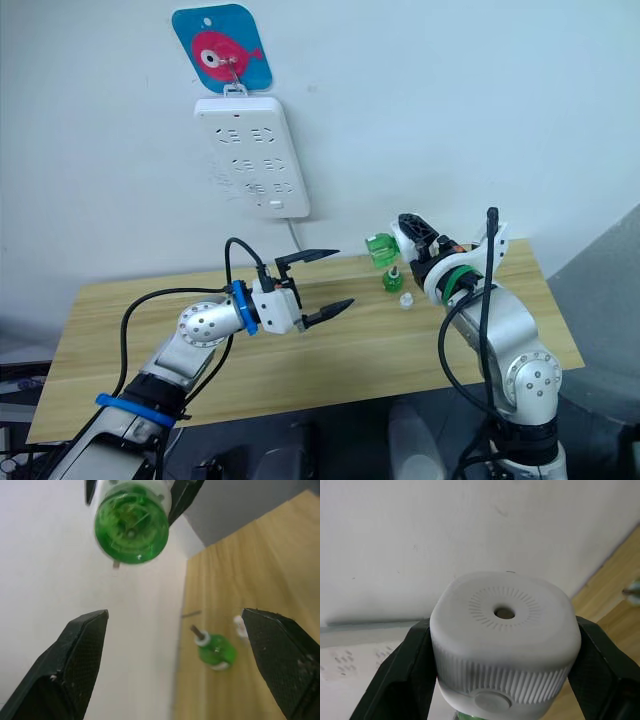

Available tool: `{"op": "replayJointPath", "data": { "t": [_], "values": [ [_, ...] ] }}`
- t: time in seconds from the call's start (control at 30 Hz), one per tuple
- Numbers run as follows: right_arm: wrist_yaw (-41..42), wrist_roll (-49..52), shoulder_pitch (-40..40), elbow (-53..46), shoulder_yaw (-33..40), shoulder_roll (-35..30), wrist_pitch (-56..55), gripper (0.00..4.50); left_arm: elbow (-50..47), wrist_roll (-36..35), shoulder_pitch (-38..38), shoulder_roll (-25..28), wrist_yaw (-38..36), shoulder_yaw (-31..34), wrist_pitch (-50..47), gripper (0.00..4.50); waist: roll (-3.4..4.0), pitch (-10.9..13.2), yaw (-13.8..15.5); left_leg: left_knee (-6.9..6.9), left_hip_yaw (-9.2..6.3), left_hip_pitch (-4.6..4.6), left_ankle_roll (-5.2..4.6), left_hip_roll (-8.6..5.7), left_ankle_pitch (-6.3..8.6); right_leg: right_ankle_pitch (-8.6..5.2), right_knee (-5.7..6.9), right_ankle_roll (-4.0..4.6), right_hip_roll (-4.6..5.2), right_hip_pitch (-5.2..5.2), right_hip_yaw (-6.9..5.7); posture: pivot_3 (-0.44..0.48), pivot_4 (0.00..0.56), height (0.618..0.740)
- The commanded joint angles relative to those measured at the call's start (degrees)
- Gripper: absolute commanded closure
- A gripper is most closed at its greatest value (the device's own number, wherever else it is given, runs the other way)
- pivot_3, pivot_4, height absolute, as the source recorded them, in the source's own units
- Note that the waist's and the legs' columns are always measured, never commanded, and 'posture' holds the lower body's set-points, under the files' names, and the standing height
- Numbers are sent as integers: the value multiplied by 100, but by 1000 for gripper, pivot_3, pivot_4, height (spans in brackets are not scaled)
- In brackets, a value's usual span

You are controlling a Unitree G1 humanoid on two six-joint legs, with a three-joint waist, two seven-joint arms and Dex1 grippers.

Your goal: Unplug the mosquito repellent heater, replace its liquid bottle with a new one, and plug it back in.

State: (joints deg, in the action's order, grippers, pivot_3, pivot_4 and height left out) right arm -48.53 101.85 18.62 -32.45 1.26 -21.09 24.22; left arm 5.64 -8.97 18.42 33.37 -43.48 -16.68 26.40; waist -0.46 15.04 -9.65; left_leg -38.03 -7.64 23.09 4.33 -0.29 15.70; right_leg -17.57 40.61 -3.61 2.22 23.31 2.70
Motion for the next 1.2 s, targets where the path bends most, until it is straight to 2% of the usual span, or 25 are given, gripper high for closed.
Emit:
{"op": "replayJointPath", "data": {
  "t": [0.03, 0.13, 0.3, 0.47, 0.6, 0.8, 0.87, 0.93, 1.2],
  "values": [
    [1197, -626, 282, -254, -21, -960, 902, 1354, -1082, -1562, -541, 448, -289, 681, -1947, 0, 2, -1, 0, 3, -1, -3, 0, 1, 0, -1, 1, 1, 0, 0, -1, -158, 208, 734],
    [2152, -1296, 342, -493, -133, -1745, 1393, 1355, -1799, -2294, -1044, 714, -73, 1347, -2954, 0, 2, -1, 34, 7, -15, -7, -2, 15, 1, -11, 10, 18, -14, 0, -16, -143, 211, 734],
    [3576, -2418, 288, -980, -218, -2556, 1760, 1356, -2591, -3363, -1750, 1104, 188, 2610, -4309, 0, 2, -2, 149, 8, -10, -10, -2, 18, 1, -15, 15, 23, -17, 0, -14, -115, 212, 734],
    [4721, -3391, 210, -1448, -208, -2983, 1770, 1356, -2412, -3914, -1269, 1329, 168, 3411, -4953, 0, -3, -4, 378, 0, -10, -11, -1, 14, 0, -15, 18, 22, -17, -2, -18, -98, 209, 734],
    [4982, -3833, 238, -1553, -213, -2906, 1815, 1356, -2320, -3885, -833, 1557, -5, 3406, -5370, 0, -6, -6, 470, -2, -4, -11, 0, 9, 0, -15, 15, 22, -12, -5, -15, -102, 207, 734],
    [4886, -3983, 465, -1521, -159, -2564, 1994, 1357, -2076, -3950, -72, 1488, -192, 3138, -5959, 0, -7, -6, 462, 0, -5, -11, 0, 9, 0, -15, 16, 22, -11, -4, -17, -118, 207, 734],
    [4870, -3991, 508, -1519, -140, -2485, 2078, 1357, -1906, -3866, 128, 1426, -300, 3132, -5933, 0, -7, -6, 457, 1, -4, -11, 0, 9, 0, -15, 15, 22, -11, -4, -17, -122, 207, 734],
    [4851, -3983, 531, -1517, -120, -2415, 2151, 1357, -1700, -3703, 295, 1382, -376, 3069, -5875, 361, -7, -6, 457, 2, -5, -11, 0, 11, 0, -15, 15, 22, -11, -2, -18, -125, 205, 734],
    [4834, -4037, 602, -1553, -115, -2194, 2344, 1357, -897, -3062, 1084, 834, -298, 2813, -5599, 362, -9, -7, 449, -1, -6, -8, 1, 8, 0, -15, 15, 22, -9, -2, -19, -141, 203, 734]
  ]
}}
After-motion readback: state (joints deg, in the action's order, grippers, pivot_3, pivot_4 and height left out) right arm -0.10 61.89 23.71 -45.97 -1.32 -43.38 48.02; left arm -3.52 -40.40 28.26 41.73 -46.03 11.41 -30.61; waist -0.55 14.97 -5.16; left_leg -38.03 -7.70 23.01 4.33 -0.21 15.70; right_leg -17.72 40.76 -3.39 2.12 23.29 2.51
